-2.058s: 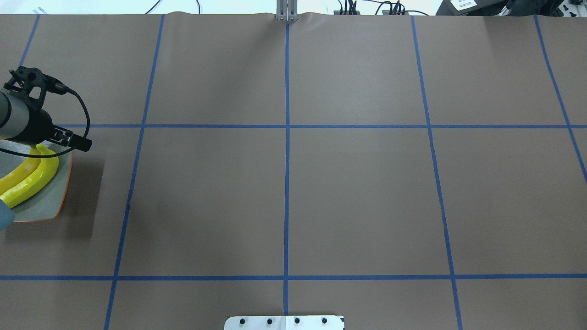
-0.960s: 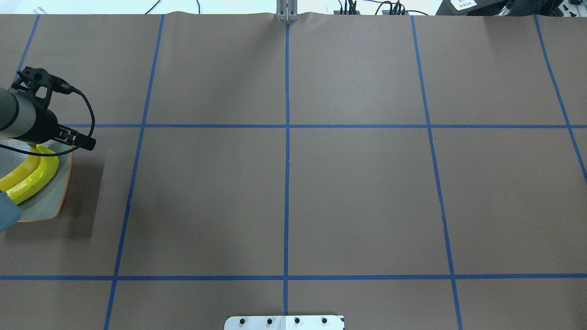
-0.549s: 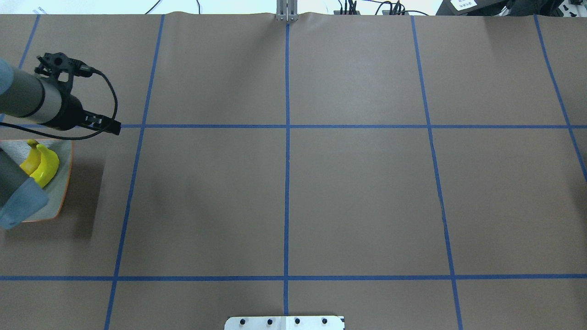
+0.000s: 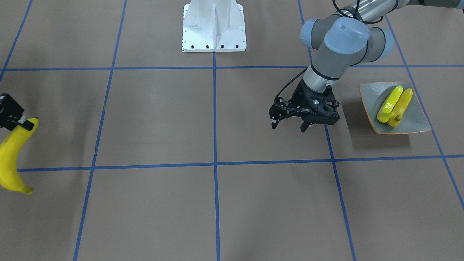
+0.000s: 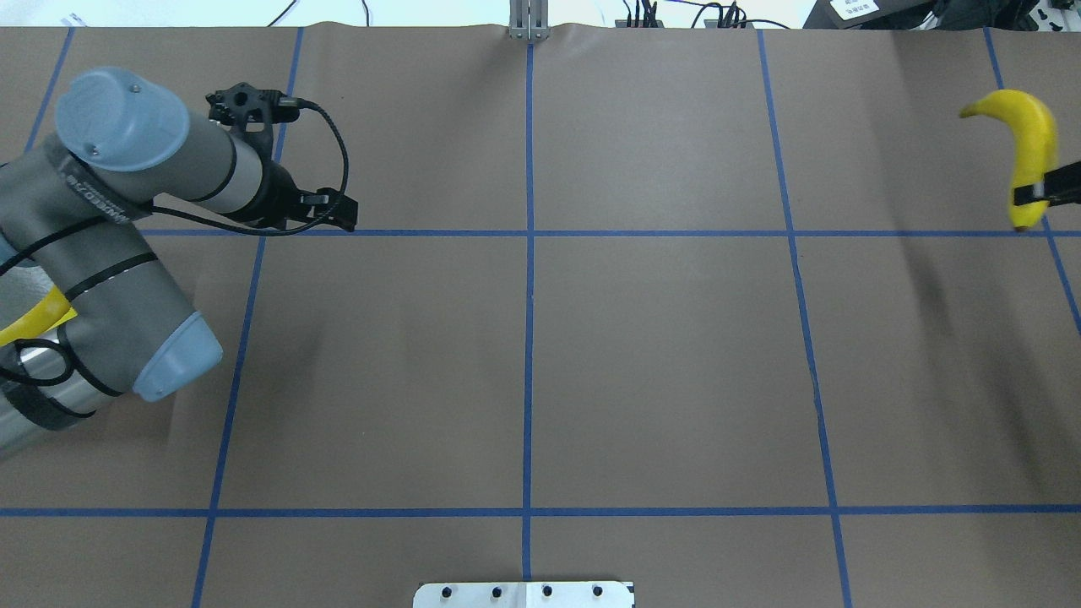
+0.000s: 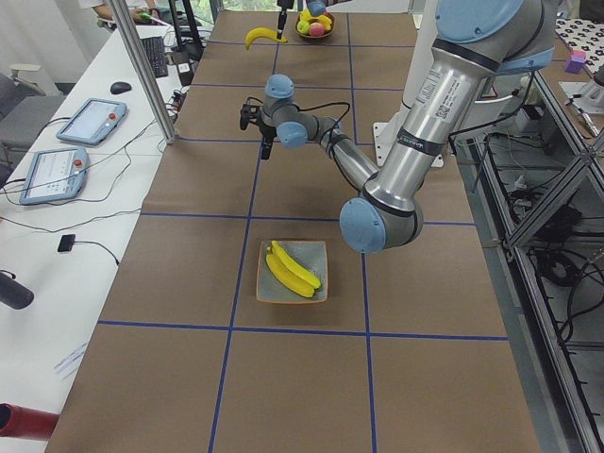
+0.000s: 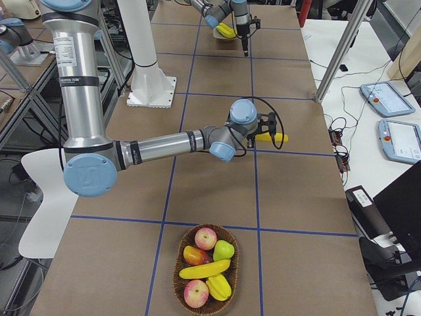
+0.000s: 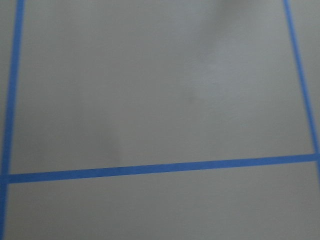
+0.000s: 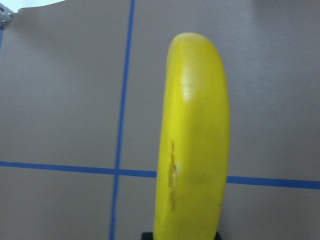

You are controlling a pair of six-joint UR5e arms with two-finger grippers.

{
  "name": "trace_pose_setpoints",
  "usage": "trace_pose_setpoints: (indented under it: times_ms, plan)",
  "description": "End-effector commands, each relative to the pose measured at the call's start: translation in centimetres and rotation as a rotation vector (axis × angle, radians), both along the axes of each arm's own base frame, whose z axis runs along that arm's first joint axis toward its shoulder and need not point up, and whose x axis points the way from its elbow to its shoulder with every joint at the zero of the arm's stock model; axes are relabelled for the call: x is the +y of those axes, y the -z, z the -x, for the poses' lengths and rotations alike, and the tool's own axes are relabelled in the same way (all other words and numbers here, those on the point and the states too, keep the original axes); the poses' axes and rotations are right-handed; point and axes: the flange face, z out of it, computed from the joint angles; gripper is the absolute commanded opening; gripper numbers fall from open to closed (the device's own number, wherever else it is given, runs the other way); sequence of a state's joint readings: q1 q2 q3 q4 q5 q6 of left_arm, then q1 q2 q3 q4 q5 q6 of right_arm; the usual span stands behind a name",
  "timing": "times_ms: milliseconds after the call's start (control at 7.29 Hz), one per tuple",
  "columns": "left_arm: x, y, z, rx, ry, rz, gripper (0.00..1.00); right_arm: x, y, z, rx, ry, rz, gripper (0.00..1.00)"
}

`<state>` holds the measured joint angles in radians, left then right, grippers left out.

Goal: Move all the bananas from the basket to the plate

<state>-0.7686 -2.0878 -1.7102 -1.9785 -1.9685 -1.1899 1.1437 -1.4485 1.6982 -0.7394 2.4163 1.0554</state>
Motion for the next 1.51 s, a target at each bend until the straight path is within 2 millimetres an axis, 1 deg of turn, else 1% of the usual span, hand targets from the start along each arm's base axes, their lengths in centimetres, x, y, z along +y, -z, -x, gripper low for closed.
trace_pose_setpoints:
  times_ms: [0, 137, 274, 412, 549, 686, 823, 960, 1097, 1235, 1372]
  plan:
    - [-0.7, 4.4, -1.1, 0.192, 0.079, 0.075, 1.00, 3.2, 7.7, 10.0, -0.068, 0.036, -0.013, 0.00]
    - [-0.6, 6.4, -1.8, 0.224, 0.082, 0.092, 1.00, 4.4, 9.8, 13.2, -0.088, 0.042, -0.016, 0.00]
    - [0.0, 8.4, -2.8, 0.259, 0.077, 0.114, 1.00, 5.3, 11.8, 15.7, -0.119, 0.053, 0.009, 0.00]
    - [0.4, 10.0, -3.3, 0.288, 0.077, 0.135, 1.00, 5.9, 13.8, 17.7, -0.146, 0.053, 0.006, 0.00]
    - [1.0, 11.7, -3.8, 0.322, 0.052, 0.177, 1.00, 7.6, 15.3, 20.1, -0.159, 0.052, -0.025, 0.00]
    - [1.6, 12.9, -4.5, 0.339, 0.040, 0.190, 1.00, 8.6, 16.8, 22.1, -0.172, 0.051, -0.046, 0.00]
    - [2.3, 13.7, -5.0, 0.375, 0.035, 0.222, 1.00, 9.3, 17.4, 23.2, -0.177, 0.040, -0.060, 0.00]
    - [3.2, 14.1, -5.6, 0.426, 0.024, 0.262, 1.00, 9.8, 18.1, 24.0, -0.185, 0.029, -0.073, 0.00]
    - [3.4, 14.4, -6.5, 0.471, 0.018, 0.291, 1.00, 10.5, 18.6, 24.7, -0.190, 0.019, -0.085, 0.00]
    - [3.6, 14.0, -7.7, 0.474, 0.009, 0.303, 1.00, 10.9, 18.9, 25.0, -0.195, 0.028, -0.087, 0.00]
    - [3.5, 13.8, -8.0, 0.477, 0.006, 0.302, 1.00, 11.5, 19.4, 25.9, -0.201, 0.032, -0.093, 0.00]
